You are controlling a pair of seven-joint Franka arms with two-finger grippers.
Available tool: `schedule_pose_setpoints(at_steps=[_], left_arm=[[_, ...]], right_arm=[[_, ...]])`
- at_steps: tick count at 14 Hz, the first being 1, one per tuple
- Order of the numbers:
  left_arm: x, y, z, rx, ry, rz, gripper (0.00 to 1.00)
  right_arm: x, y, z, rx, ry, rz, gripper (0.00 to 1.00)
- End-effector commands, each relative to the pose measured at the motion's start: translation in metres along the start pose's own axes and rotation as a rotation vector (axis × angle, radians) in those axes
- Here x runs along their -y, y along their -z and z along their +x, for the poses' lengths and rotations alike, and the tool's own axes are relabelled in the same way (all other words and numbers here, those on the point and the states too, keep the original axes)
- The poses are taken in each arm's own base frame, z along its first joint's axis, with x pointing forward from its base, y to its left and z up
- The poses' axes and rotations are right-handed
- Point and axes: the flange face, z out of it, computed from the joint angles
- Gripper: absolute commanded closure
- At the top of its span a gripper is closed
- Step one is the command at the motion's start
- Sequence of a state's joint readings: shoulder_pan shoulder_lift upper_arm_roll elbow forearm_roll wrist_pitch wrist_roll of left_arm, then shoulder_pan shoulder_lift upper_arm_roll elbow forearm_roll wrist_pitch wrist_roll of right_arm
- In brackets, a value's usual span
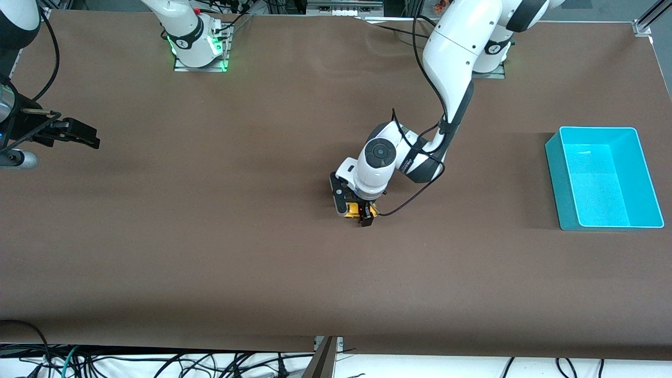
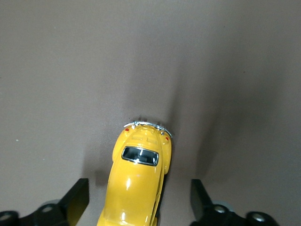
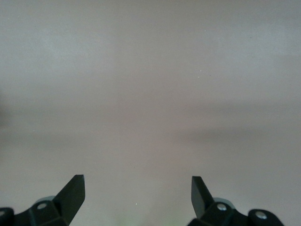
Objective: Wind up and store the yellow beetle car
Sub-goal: 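Grasp the yellow car with the left gripper and lift it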
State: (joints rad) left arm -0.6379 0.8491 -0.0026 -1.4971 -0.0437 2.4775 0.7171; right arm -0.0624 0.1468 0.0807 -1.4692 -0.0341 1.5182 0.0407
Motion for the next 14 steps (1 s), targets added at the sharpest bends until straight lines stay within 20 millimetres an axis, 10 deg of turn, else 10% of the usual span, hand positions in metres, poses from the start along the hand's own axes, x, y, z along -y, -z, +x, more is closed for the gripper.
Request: schedule_pose_setpoints(at_steps=[1, 4, 8, 14], left_arm=[[0.006, 0.002, 0.006, -0.014, -0.007, 0.015, 1.0], [0.024, 0.03, -0.006, -0.027, 0.027, 0.023, 1.0], [0.036, 0.118, -0.055, 0.051, 0.079, -0.062, 1.0], [0.055, 0.21, -0.237, 0.118, -0.024, -0.155, 1.0]], right_arm=[[0.003, 0.002, -0.004, 0.006, -0.007, 0.014, 0.0], [0.003, 0.002, -0.004, 0.006, -0.007, 0.014, 0.0], [0.003, 0.002, -0.004, 0.006, -0.007, 0.014, 0.0], [0.003, 0.003, -0.004, 0.004, -0.005, 0.011, 0.0]])
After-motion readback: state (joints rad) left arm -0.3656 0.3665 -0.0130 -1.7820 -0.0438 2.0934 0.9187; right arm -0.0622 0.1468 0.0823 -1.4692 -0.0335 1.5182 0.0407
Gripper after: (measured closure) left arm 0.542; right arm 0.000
